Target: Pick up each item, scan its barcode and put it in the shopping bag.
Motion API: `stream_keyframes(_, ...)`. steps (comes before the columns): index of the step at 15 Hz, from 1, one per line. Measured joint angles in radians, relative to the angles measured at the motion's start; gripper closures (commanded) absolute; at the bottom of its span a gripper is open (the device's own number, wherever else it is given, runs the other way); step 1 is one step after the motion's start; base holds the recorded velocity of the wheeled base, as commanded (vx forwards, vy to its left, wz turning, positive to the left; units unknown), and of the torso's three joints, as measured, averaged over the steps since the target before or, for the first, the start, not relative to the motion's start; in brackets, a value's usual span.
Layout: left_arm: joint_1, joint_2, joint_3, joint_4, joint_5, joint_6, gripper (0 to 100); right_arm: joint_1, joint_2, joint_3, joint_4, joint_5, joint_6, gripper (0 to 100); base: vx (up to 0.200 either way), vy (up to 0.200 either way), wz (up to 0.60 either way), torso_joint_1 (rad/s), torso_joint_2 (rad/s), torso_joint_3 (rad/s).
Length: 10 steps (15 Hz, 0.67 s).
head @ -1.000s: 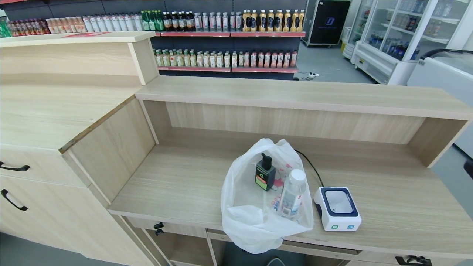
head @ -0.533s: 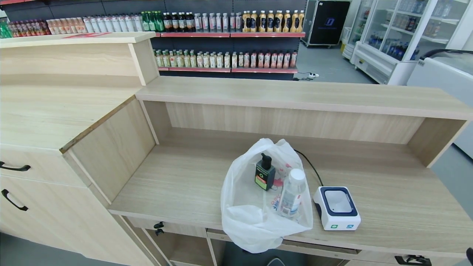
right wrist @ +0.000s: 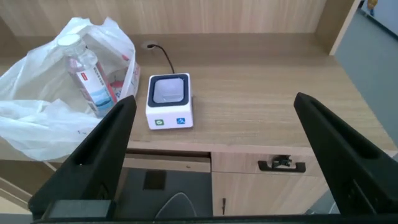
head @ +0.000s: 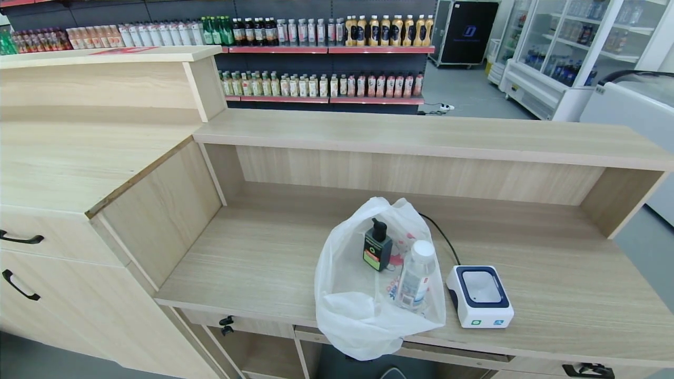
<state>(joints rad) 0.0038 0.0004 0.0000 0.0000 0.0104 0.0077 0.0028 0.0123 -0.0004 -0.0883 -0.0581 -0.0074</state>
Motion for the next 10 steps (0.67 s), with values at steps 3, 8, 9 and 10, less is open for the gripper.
stream_keyframes(3, 0.001, 0.0, 0.0, 0.0, 0.0, 0.0, 100, 0.0, -0.012, 0.0, 0.0, 0.0, 0.0, 0, 0.0, 0.0, 0.0, 0.0, 0.0, 0.0)
stream_keyframes(8, 0.0, 0.0, 0.0, 0.0, 0.0, 0.0, 100, 0.0, -0.015, 0.0, 0.001, 0.0, 0.0, 0, 0.0, 0.0, 0.0, 0.0, 0.0, 0.0)
stream_keyframes(9, 0.0, 0.0, 0.0, 0.0, 0.0, 0.0, 100, 0.0, -0.015, 0.0, 0.0, 0.0, 0.0, 0, 0.0, 0.0, 0.0, 0.0, 0.0, 0.0)
stream_keyframes(10, 0.0, 0.0, 0.0, 0.0, 0.0, 0.0, 100, 0.0, -0.016, 0.0, 0.001, 0.0, 0.0, 0, 0.0, 0.0, 0.0, 0.0, 0.0, 0.0)
